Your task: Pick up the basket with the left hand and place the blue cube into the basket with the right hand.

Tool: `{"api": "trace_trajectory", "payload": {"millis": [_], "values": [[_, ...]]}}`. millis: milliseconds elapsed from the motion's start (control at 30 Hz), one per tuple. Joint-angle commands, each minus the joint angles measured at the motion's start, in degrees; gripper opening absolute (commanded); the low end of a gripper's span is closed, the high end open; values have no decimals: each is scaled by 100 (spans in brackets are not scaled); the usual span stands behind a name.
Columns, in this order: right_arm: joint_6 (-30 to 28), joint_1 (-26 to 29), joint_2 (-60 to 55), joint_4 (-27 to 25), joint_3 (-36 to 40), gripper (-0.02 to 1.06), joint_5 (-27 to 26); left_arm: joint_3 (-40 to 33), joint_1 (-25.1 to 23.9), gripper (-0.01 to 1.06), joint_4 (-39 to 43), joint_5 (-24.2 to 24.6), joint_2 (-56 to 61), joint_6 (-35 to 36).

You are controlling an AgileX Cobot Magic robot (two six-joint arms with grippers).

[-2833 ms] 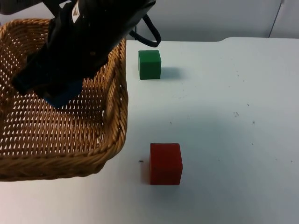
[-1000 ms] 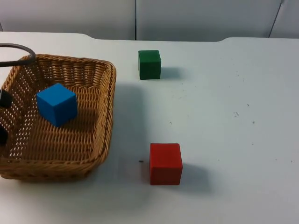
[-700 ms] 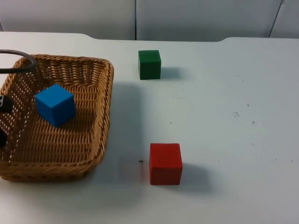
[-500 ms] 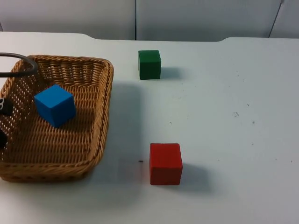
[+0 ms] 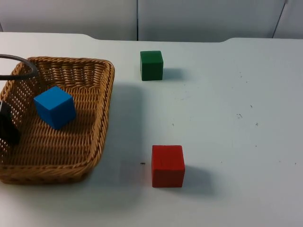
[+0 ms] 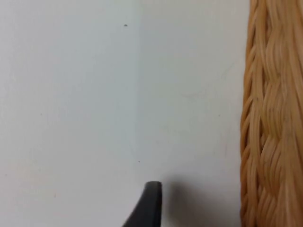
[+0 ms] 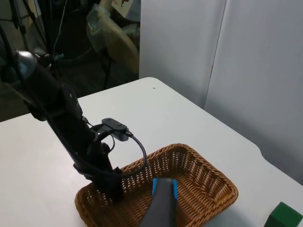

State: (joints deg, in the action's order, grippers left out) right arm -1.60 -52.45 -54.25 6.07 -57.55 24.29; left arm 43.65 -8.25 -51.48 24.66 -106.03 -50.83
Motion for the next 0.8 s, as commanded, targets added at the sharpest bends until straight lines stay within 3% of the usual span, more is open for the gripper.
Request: {"api": "trace_trajectory", "payload": {"millis": [0,367,767], "values": [[3,-16,23,11,23,74,-9,46,-13,87,29,-27,62,-7],[3,-16,23,11,23,74,24,46,-13,87,17,-2,1020,42],[-6,-16,23,137,23,74,22,46,-13,87,-218,747,3383,340]]}}
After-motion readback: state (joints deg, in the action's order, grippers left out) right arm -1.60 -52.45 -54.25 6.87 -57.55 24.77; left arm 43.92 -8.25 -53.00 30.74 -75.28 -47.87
